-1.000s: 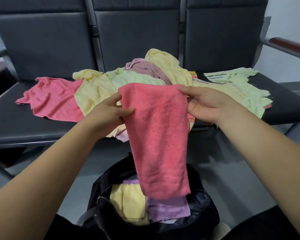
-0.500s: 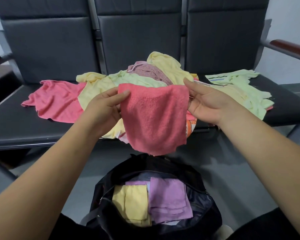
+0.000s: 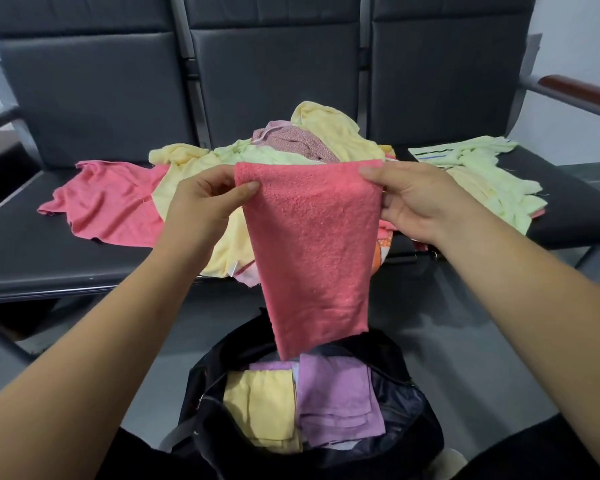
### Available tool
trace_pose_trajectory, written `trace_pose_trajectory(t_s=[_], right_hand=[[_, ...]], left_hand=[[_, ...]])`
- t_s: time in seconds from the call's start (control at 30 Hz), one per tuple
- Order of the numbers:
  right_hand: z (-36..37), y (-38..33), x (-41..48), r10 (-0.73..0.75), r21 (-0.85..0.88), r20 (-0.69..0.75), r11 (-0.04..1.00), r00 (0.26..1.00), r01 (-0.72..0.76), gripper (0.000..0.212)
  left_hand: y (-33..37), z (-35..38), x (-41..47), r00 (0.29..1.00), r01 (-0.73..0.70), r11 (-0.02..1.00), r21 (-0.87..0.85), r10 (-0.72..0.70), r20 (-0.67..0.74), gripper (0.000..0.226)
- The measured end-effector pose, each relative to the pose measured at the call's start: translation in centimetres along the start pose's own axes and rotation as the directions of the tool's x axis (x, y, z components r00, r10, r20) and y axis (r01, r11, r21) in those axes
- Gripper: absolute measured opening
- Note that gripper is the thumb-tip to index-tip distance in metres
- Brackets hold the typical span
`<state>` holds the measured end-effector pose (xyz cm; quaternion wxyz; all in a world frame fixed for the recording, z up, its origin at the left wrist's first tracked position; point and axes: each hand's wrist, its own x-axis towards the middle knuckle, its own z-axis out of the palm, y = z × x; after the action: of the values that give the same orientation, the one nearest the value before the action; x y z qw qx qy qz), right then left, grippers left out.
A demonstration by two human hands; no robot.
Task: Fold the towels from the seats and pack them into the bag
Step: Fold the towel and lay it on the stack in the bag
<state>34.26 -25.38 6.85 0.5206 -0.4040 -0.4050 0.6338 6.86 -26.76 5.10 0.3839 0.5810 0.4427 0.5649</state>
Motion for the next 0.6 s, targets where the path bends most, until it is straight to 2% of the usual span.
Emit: trace_pose_trajectory(t_s=[0.07, 0.1, 0.23, 0.33, 0.4, 0.47, 0.53, 0.6], right_hand=[[0.04, -0.16, -0.08, 0.065, 0.178, 0.089, 0.981, 0.994, -0.080, 0.054], [-0.01, -0.24, -0.13, 0.076, 0.200, 0.134, 0.974, 0.988, -0.102, 0.053], [-0.15, -0.26, -0.30, 0.052, 0.113, 0.183, 0.991, 0.982, -0.074, 0.043], [-0.34, -0.09, -0.41, -0.006, -0.027, 0.084, 1.000, 0.996, 0.008, 0.017], [-0.37, 0.10, -0.49, -0.044, -0.143, 0.020, 0.989, 0.999, 0.047, 0.009], [-0.26, 0.24, -0.42, -0.063, -0.191, -0.011, 0.980, 0.998, 0.060, 0.010], [-0.06, 0.41, -0.21, -0.018, -0.115, -0.022, 0.993, 1.000, 0.015, 0.008], [0.14, 0.59, 0.02, 0.076, 0.066, -0.008, 0.995, 0.997, -0.075, 0.017]], left_hand=[[-0.05, -0.02, 0.07, 0.999, -0.015, 1.000, 0.012, 0.016, -0.039, 0.015], [-0.03, -0.03, 0.02, 0.999, -0.019, 1.000, 0.001, 0.019, -0.046, 0.015], [0.32, 0.09, -0.41, 0.999, -0.013, 1.000, 0.009, 0.013, -0.048, 0.013], [0.52, -0.07, -0.32, 0.983, -0.027, 0.981, 0.192, 0.060, -0.171, 0.009], [0.76, -0.24, -0.23, 0.987, -0.022, 0.970, 0.241, 0.060, -0.151, 0.002], [0.44, -0.34, -0.17, 0.993, -0.009, 0.953, 0.302, 0.044, -0.109, 0.031], [0.25, -0.38, -0.26, 0.996, 0.037, 0.940, 0.339, -0.010, -0.084, 0.044], [0.26, -0.22, -0.35, 0.992, 0.121, 0.946, 0.302, -0.105, -0.069, 0.034]])
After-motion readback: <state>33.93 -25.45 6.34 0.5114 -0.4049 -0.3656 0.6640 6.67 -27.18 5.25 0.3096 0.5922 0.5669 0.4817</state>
